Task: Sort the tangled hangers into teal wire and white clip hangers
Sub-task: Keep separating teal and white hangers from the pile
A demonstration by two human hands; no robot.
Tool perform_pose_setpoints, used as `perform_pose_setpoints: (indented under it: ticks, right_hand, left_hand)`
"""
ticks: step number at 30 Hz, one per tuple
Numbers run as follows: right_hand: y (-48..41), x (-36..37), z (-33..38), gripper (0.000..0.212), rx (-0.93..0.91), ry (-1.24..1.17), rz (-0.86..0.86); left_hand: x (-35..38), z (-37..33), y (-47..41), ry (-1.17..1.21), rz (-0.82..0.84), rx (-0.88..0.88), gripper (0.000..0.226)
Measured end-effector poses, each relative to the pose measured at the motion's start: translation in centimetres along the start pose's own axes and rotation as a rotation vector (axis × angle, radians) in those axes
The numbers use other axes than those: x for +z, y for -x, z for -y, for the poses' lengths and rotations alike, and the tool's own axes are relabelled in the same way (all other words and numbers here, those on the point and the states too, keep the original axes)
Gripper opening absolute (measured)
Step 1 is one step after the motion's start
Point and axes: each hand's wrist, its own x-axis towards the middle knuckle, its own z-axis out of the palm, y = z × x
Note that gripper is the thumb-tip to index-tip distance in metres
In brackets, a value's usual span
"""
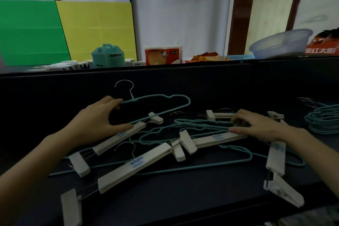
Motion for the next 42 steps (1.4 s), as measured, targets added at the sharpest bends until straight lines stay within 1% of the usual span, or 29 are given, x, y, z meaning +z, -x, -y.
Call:
perform_pose_setpoints:
  ticks: [8, 14, 17, 20, 23, 25, 27, 28, 31, 33, 36, 40, 42]
  right_hand:
    - [-0.3, -0.9, -0.2, 0.1, 0.016, -0.133, 0.006]
    - [0.4, -3.0, -0.1, 0.089, 0.072, 0.042, -0.019]
    - [1.4, -3.6, 0.0, 0.085, 0.061, -0.059, -0.001]
    - [2.3, -3.3, 0.6, 0.092, 0.018, -0.09, 0.023]
    - [3.0, -2.9, 1.6, 0.099, -0.004, 0.021, 0.006]
    - [3.5, -2.5, 2.0, 0.099, -0.019, 0.186, -0.024]
    - [4.0, -2.1, 2.3, 0.098, -0.021, 0.247, -0.066]
    - [4.2, -1.9, 2.4, 0.098, -0.01, 0.193, -0.091]
    - [4.9, -1.8, 3.1, 0.088, 0.038, -0.127, -0.133]
    - [5.4, -1.8, 3.4, 0.088, 0.04, -0.243, -0.154]
    - [6.1, -1.7, 3.9, 0.089, 0.008, -0.351, -0.198]
    - [7.0, -1.8, 4.1, 0.074, -0.036, -0.426, -0.275]
    - [7.4, -2.1, 3.8, 0.086, -0.028, -0.463, -0.271]
  left_hand:
    - [0.1, -0.3, -0.5, 0.012, 0.011, 0.008, 0.112]
    - [-0.5, -1.5, -0.8, 0.019, -0.005, 0.013, 0.105]
    - [-0.6, -2.1, -1.2, 0.031, -0.014, 0.028, 0.106]
    - [-0.6, -2.6, -1.7, 0.031, -0.026, 0.053, 0.103]
    - [-0.5, -2.9, -2.0, 0.039, -0.041, 0.076, 0.103]
    - [-0.4, -3.0, -2.2, 0.046, -0.047, 0.087, 0.102]
    - [-0.3, -3.1, -2.2, 0.052, -0.046, 0.104, 0.103]
    - [-0.2, -3.1, -2.3, 0.052, -0.043, 0.111, 0.103]
    - [-0.1, -3.2, -2.4, 0.055, -0.035, 0.126, 0.108]
    - [-0.1, -3.1, -2.5, 0.061, -0.041, 0.126, 0.108]
    - [-0.2, -3.2, -2.5, 0.081, -0.075, 0.136, 0.102]
    - [-0.7, -3.8, -2.9, 0.092, -0.096, 0.144, 0.1]
    - [-0.9, -4.2, -3.0, 0.093, -0.104, 0.158, 0.102]
